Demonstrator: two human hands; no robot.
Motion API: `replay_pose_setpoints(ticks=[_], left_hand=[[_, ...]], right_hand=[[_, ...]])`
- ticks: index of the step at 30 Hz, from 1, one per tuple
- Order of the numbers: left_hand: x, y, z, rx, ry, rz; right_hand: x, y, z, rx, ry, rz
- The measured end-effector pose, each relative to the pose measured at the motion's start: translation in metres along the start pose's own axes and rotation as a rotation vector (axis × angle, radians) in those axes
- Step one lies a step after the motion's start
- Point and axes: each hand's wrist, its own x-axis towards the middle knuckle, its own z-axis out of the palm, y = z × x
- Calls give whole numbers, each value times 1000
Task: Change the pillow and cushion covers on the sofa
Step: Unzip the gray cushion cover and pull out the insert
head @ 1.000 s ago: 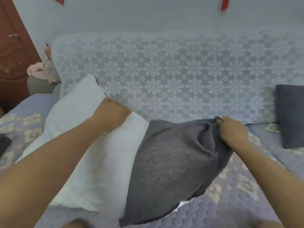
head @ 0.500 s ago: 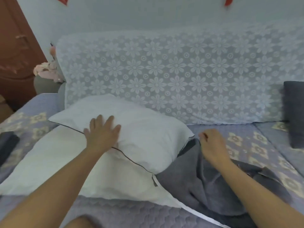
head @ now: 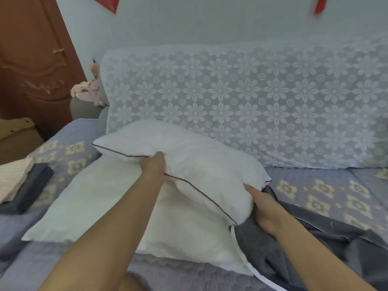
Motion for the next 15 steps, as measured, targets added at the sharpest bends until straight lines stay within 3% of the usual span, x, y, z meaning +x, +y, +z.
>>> replay_pose_setpoints(ticks=[4, 6, 8, 11, 13, 15], left_hand=[[-12, 50, 16, -159, 4, 254], [3, 66, 4, -44, 53, 269], [16, 75, -12, 198, 22, 146], [15, 62, -31, 534, -63, -103], [7, 34, -27, 643, -29, -44], [-21, -6, -6, 613, -109, 56]], right_hand=[[18, -51, 26, -15, 95, -240], [27, -79, 40, 64, 46, -282], [32, -96, 53, 35, 0, -303], [36, -82, 51, -179, 0, -117], [30, -54, 30, -396, 32, -5], [15, -28, -5, -616, 123, -65]])
